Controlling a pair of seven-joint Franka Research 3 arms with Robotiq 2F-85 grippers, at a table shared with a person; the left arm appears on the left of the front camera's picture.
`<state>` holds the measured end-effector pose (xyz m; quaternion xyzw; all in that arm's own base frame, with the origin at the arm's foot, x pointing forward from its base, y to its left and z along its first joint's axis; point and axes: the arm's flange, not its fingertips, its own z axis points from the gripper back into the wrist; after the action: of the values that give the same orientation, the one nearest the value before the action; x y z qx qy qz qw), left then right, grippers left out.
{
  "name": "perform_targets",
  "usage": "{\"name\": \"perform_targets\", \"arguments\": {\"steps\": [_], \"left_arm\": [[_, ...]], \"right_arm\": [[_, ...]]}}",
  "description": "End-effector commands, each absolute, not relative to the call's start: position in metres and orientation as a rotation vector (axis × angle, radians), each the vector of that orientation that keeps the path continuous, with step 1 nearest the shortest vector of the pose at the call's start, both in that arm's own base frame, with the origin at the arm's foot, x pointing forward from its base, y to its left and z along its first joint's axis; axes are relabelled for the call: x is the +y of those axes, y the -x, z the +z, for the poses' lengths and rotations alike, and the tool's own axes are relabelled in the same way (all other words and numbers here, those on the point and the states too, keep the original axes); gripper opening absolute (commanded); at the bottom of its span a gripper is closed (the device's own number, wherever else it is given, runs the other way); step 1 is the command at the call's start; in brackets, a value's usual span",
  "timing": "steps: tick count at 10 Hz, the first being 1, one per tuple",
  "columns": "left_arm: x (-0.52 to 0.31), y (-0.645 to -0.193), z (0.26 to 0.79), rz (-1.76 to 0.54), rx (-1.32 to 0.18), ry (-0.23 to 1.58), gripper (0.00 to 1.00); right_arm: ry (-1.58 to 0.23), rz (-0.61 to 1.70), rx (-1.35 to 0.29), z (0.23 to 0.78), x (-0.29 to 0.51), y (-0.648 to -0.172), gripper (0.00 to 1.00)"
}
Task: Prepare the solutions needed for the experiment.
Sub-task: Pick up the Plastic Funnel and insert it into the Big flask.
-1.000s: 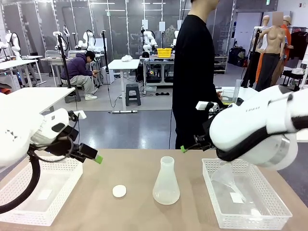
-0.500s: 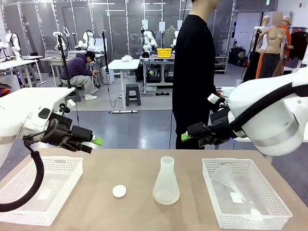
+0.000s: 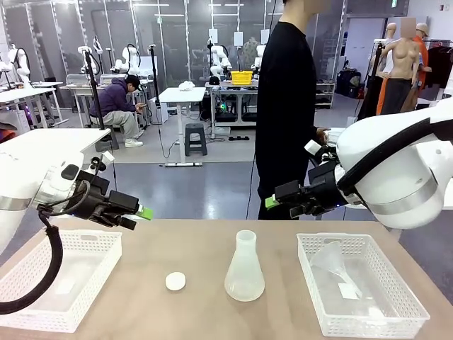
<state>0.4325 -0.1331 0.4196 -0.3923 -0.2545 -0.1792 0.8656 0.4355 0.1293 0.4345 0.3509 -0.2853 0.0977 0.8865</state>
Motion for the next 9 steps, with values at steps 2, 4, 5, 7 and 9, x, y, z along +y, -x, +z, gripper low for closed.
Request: {"name": "perform_targets", "arguments": {"steps": [2, 4, 5, 7, 9], "left_arm": [[-0.118, -0.457, 0.410, -0.265, -0.544, 0.960, 1.00], [-0.108, -0.477, 0.398, -0.286, -0.520, 1.083, 1.00], [-0.106, -0.481, 0.397, -0.316, -0.531, 1.114, 1.00], [-0.103, -0.491, 0.389, -0.337, -0.523, 1.302, 1.00], [-0.092, -0.493, 0.386, -0.296, -0.470, 1.426, 1.00]], "right_arm": [[-0.997, 0.122, -0.525, 0.422, 0.118, -0.464, 1.00], [-1.044, 0.128, -0.503, 0.415, 0.116, -0.478, 1.00], [-1.059, 0.128, -0.492, 0.411, 0.119, -0.484, 1.00], [-1.173, 0.115, -0.466, 0.402, 0.120, -0.495, 1.00], [-1.275, 0.099, -0.428, 0.396, 0.113, -0.497, 1.00]]}}
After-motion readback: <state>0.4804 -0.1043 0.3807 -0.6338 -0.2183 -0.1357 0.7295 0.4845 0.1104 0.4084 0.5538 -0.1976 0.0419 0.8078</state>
